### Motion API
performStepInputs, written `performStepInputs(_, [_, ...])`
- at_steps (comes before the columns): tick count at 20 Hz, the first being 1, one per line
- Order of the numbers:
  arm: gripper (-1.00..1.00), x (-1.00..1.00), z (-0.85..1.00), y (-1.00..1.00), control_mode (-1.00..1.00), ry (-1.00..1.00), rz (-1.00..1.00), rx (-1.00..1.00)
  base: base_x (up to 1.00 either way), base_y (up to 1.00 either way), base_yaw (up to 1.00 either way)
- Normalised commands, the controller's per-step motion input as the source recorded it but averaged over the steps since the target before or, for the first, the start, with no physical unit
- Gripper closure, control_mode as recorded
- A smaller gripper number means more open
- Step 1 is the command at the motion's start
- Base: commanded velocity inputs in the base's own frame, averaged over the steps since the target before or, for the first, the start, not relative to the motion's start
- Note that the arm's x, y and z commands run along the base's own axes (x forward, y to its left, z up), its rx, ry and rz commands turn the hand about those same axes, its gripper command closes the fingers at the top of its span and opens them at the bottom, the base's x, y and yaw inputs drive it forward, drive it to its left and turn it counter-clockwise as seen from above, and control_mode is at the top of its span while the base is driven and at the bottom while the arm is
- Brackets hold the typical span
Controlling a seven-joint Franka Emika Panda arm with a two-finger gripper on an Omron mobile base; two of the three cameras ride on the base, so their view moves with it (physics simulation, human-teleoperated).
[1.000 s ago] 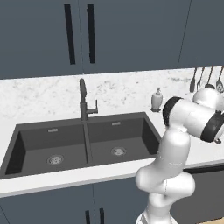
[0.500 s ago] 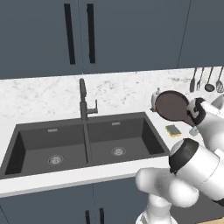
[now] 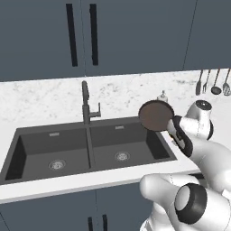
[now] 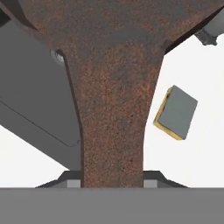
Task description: Pick the pan and sponge and place them into the sink. Then turn on the water.
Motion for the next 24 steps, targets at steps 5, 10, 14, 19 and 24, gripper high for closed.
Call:
performStepInputs(5, [1.0, 0.46, 0.05, 0.24, -1.0, 0.03, -0.06, 0.02, 0.0, 0.0, 0.0])
performStepInputs(10, [1.0, 0.24, -0.01, 0.25, -1.0, 0.21, 0.11, 0.1, 0.0, 0.0, 0.0])
performStepInputs(14, [1.0, 0.02, -0.05, 0.31, -1.0, 0.2, 0.19, 0.11, 0.0, 0.0, 0.0])
performStepInputs(19, [1.0, 0.05, -0.11, 0.42, -1.0, 0.13, 0.11, 0.0, 0.0, 0.0, 0.0])
performStepInputs(24, [1.0, 0.32, -0.34, 0.33, -1.0, 0.05, 0.05, -0.01, 0.0, 0.0, 0.0])
